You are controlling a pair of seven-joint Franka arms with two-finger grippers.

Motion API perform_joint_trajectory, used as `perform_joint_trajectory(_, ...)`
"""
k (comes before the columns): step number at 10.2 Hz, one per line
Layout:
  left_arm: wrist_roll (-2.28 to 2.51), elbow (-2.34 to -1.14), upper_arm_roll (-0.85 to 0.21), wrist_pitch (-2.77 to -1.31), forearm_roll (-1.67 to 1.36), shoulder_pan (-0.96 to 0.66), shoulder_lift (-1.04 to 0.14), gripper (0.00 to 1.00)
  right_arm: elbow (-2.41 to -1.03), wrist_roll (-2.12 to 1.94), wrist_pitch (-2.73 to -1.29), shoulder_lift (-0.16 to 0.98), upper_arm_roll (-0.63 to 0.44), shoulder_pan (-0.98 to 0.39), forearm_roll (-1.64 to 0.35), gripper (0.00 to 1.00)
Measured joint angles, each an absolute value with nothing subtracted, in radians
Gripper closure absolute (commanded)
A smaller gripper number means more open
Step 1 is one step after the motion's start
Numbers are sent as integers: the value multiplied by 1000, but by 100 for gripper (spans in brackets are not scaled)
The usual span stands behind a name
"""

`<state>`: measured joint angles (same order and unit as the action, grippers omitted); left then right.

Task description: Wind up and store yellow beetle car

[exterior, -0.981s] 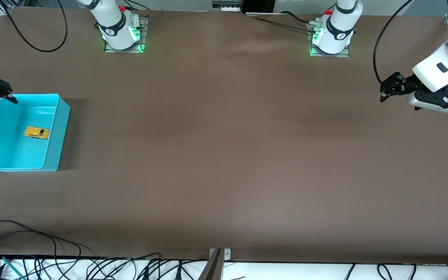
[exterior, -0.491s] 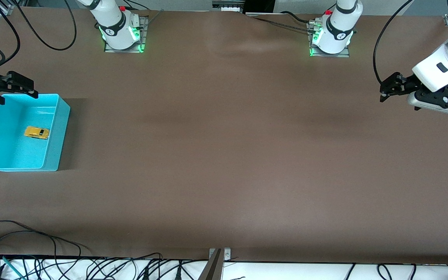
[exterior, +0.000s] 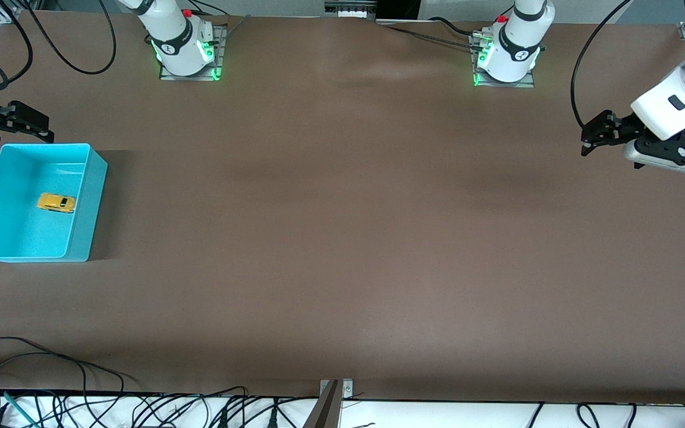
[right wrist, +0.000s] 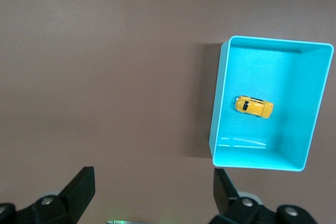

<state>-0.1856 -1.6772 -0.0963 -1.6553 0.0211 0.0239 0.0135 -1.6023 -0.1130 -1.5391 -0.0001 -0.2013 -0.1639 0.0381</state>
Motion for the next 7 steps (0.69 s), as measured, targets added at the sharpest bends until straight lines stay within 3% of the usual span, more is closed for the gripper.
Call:
perform_joint_trajectory(3,-186,-1677,-96,-1655,21,24,11,0,-1602,-61,-1531,-18,-98,-84,50,0)
perform_joint_trajectory(7,-186,-1677,-96,-1655,21,24,9,0,-1603,-50,-1530,-15,-69,-49,50,0)
